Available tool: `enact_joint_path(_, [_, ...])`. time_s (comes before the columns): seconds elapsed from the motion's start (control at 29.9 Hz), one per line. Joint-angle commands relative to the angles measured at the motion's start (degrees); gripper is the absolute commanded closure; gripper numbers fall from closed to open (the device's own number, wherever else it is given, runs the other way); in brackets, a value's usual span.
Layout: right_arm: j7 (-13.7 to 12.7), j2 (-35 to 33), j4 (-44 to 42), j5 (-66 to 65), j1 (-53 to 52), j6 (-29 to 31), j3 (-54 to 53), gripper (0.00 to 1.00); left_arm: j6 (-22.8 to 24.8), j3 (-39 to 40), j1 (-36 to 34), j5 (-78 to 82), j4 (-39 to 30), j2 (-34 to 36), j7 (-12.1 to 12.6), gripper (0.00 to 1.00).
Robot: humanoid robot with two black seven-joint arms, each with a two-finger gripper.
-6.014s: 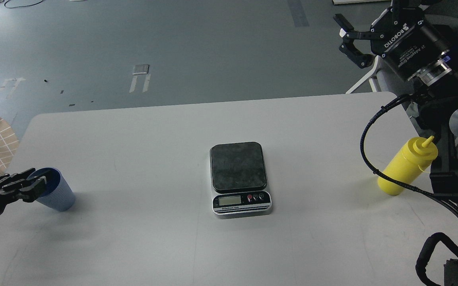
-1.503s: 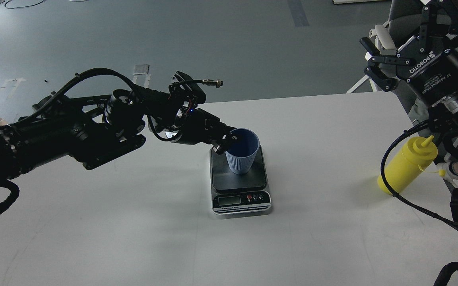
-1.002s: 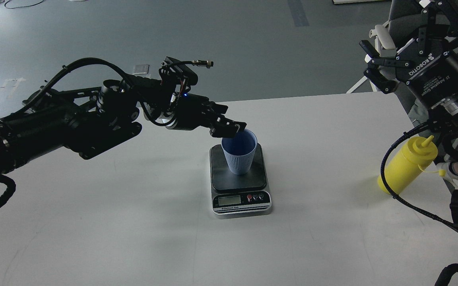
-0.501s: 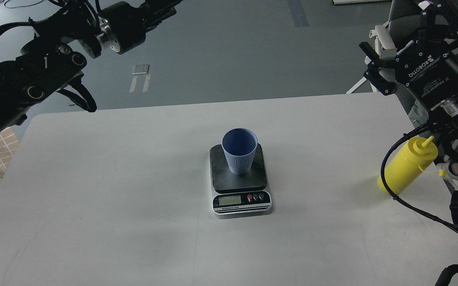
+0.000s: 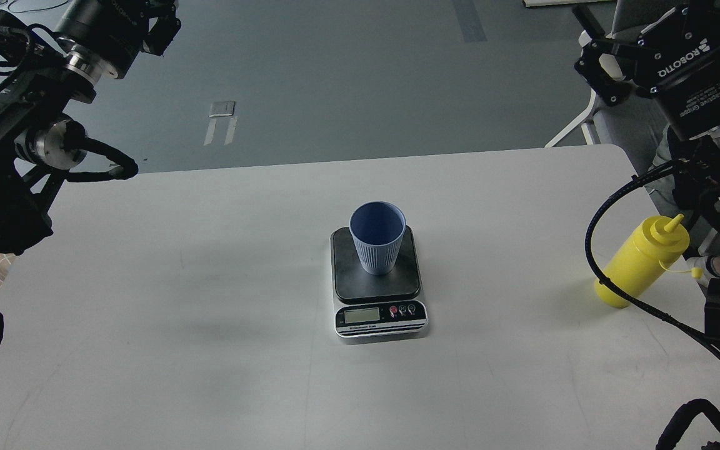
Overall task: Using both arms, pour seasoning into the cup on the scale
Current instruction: 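Withdraw the left gripper up and away from the cup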
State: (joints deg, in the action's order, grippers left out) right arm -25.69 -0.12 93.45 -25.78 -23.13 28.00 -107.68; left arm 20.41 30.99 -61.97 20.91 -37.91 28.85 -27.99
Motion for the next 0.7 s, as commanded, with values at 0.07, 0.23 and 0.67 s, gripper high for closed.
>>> enact_joint_path(0.07, [0.03,0.12,5.87,13.55,-2.18,-7.77,-4.45,0.01,0.24,-0.4,2.81,0.44,-6.37,1.99,-0.01,0.02])
enact_joint_path(0.23, [-0.59,0.12,5.78,15.49,-2.71,-9.8,-11.74,0.01,0.42,-0.49,4.31,0.8,-11.47,4.28,-0.01,0.02])
enact_joint_path(0.67, [-1.91,0.12,4.64,30.16,6.77,-10.86,-17.32,0.01,0.95,-0.49,6.77,0.97,-13.94,5.96,-0.01,0.02])
